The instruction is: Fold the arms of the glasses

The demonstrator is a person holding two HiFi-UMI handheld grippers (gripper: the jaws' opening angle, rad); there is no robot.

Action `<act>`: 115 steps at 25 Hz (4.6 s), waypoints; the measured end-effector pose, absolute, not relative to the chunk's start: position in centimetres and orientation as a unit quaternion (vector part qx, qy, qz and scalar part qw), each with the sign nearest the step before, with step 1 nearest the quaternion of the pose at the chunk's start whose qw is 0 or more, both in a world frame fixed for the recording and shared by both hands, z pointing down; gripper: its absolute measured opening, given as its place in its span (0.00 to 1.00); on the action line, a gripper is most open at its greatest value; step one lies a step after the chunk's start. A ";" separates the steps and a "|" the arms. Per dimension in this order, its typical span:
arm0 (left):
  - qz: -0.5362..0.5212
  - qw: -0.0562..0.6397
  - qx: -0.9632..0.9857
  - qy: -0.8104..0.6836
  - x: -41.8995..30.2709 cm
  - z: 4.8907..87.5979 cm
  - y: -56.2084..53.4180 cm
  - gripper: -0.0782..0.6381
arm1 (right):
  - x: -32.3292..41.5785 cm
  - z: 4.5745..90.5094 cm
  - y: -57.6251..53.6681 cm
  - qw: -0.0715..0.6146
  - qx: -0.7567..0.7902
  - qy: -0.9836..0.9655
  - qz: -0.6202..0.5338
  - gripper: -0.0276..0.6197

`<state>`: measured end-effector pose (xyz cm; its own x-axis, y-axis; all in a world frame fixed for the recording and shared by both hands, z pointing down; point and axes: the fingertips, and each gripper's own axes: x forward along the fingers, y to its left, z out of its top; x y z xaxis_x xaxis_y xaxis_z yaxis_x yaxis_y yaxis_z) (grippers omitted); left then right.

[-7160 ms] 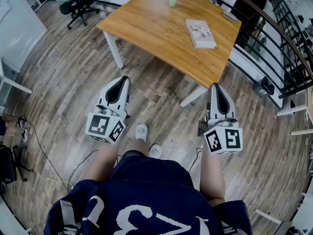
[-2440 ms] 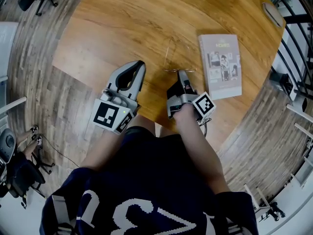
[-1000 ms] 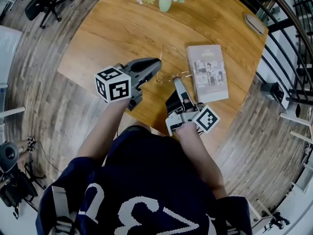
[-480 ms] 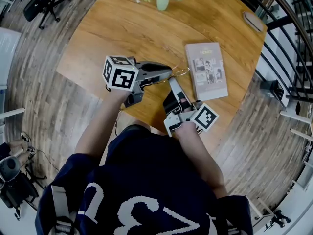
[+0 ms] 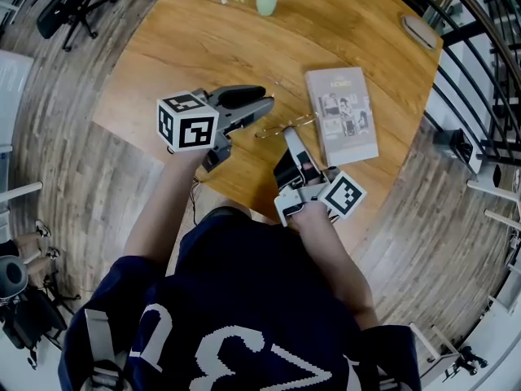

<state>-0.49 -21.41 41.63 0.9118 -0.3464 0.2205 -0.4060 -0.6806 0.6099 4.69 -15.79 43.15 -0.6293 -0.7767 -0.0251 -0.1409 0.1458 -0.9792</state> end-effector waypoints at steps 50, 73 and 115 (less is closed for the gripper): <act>0.053 0.373 0.904 -0.204 -0.5 42.5 -20.9 0.31 | 4.8 43.0 -15.5 0.277 -0.333 0.704 -0.562 0.09; 0.035 0.440 0.892 -0.100 2.0 43.1 -17.6 0.15 | 5.1 43.3 -15.7 0.284 -0.341 0.694 -0.567 0.09; -0.006 0.214 0.913 -0.348 -5.0 37.3 -21.3 0.15 | 11.8 39.9 -21.2 0.099 -0.521 0.800 -0.282 0.08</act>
